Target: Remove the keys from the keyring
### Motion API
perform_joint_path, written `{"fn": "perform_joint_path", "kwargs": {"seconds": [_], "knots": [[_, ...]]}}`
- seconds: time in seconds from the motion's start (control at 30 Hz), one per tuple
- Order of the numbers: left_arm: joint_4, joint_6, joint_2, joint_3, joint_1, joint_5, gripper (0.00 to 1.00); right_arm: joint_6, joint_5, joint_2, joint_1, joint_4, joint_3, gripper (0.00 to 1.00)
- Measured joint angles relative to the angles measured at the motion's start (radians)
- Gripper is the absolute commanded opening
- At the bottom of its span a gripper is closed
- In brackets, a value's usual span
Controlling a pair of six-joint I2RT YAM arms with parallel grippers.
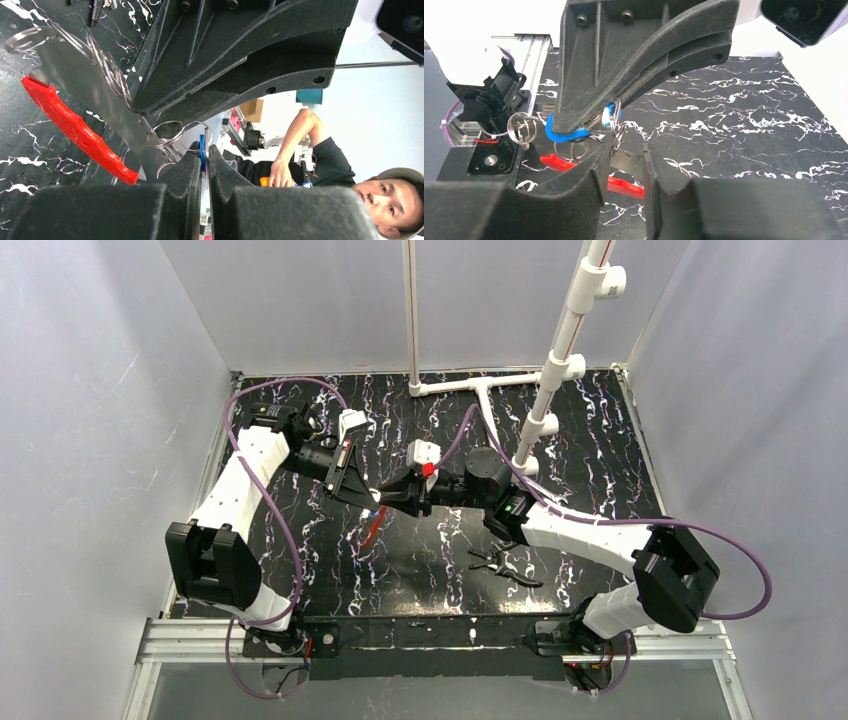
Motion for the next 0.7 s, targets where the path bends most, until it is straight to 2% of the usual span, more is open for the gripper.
{"fn": "perform_joint_path", "kwargs": {"seconds": [0.07, 0.13, 0.17, 0.43, 0.57, 0.7], "knots": [[0.000, 0.000, 0.000, 0.000, 0.000, 0.000, 0.00, -0.001, -0.002, 0.000, 0.000, 0.001, 0.000, 0.20], [0.000, -0.001, 0.000, 0.000, 0.000, -0.001, 0.00, 0.000, -0.005, 0.000, 0.000, 0.005, 0.001, 0.04], [0.000, -0.004, 0.000, 0.000, 0.000, -0.002, 0.00, -0.002, -0.007, 0.000, 0.000, 0.008, 0.002, 0.01], [-0.005, -0.042, 0.011, -0.001, 0.064, 0.013, 0.00, -0.051, 0.025, 0.000, 0.012, 0.024, 0.001, 0.01], [-0.010, -0.066, 0.043, -0.011, 0.117, 0.032, 0.00, -0.109, 0.082, -0.007, 0.027, 0.068, -0.024, 0.01], [-0.012, -0.080, 0.064, -0.034, 0.120, 0.061, 0.00, -0.186, 0.138, -0.021, 0.051, 0.137, -0.081, 0.01]]}}
